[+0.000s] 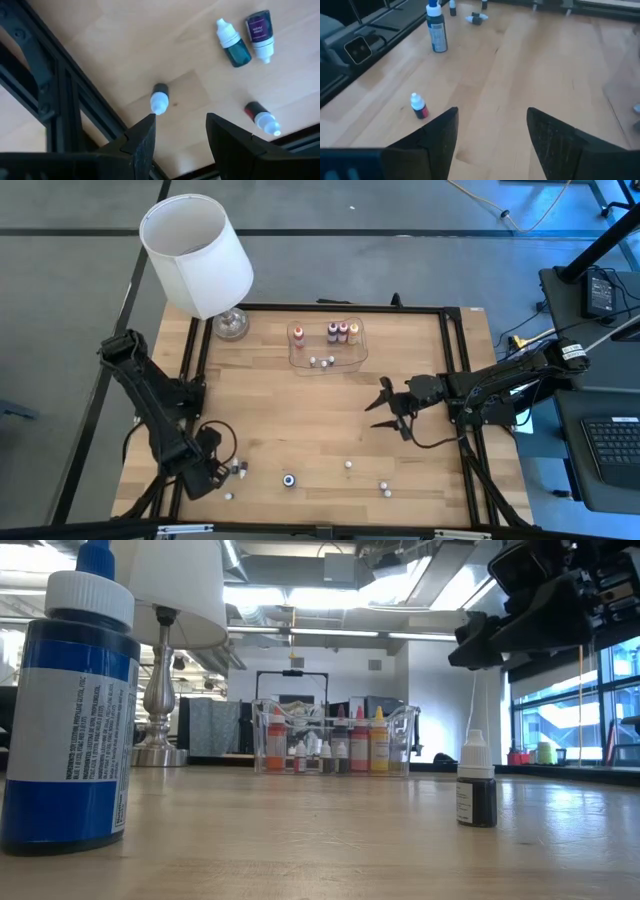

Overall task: Pick & Place food coloring
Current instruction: Put the left small blue food coloring bottle into the transparent bin

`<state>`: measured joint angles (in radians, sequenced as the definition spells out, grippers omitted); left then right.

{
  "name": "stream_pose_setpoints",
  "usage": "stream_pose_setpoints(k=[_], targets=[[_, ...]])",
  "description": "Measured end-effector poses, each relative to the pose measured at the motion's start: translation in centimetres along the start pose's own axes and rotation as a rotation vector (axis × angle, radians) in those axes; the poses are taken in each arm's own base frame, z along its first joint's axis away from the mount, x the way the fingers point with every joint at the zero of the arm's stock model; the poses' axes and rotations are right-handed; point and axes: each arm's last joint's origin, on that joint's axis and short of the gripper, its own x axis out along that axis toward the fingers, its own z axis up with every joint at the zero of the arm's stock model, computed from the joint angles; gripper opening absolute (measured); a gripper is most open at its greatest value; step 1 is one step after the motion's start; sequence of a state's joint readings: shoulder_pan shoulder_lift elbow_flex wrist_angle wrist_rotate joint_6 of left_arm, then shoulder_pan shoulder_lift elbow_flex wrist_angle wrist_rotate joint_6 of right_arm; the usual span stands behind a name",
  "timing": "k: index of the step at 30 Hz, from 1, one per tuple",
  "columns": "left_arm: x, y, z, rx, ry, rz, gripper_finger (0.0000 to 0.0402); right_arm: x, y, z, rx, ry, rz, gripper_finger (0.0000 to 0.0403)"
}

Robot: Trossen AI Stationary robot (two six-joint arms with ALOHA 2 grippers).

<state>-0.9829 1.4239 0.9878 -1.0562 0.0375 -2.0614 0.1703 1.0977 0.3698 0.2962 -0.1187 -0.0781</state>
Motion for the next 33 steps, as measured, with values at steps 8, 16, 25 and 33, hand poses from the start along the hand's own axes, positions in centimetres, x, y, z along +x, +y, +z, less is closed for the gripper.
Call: stream_pose_setpoints(k=[8, 16, 25, 33], targets=[[1.5, -0.1, -1.2, -0.086, -0.001, 0.060, 0.0168, 0.0, 0.0, 0.0, 0.088, 0.000, 0.003, 0.0237], [3.3, -0.8, -1.6, -0.046, -0.012, 0.111, 0.0169, 0.0, 0.0, 0.0, 0.100, -0.002, 0.004, 0.0237], [4.0, -0.9, -1.7, -0.057, -0.038, 0.139, 0.0169, 0.0, 0.0, 0.0, 0.099, -0.002, 0.006, 0.0237], [5.4, -1.3, -1.8, -0.019, -0.064, 0.186, 0.0168, 0.0, 0.0, 0.0, 0.096, -0.003, 0.005, 0.0237]])
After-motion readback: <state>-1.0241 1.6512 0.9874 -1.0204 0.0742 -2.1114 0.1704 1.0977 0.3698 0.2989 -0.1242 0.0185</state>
